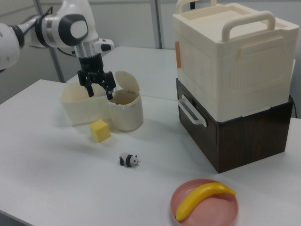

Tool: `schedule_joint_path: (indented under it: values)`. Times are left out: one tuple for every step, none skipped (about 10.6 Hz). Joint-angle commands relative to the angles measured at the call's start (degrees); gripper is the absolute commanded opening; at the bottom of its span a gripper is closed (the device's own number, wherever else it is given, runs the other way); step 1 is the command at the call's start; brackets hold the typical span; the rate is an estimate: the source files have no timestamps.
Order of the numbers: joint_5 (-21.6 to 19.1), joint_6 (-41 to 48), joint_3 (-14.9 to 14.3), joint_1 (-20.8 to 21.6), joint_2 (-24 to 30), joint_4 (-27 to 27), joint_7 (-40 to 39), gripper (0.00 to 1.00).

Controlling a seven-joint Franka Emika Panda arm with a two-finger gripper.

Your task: Grab it up and put it in the trash

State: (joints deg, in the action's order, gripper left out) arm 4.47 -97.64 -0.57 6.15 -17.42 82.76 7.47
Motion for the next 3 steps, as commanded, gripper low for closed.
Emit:
schedule_joint_path:
  values:
    - [-2.0,3.0,-0.6,-1.0,3.4,2.1,-3.0,1.00]
    - [-2.1,3.2,-0.6,-1.1,3.7,2.0,-2.9,1.00]
    - [-2.1,3.2,-0.6,-1.3,3.9,2.0,-2.9,1.00]
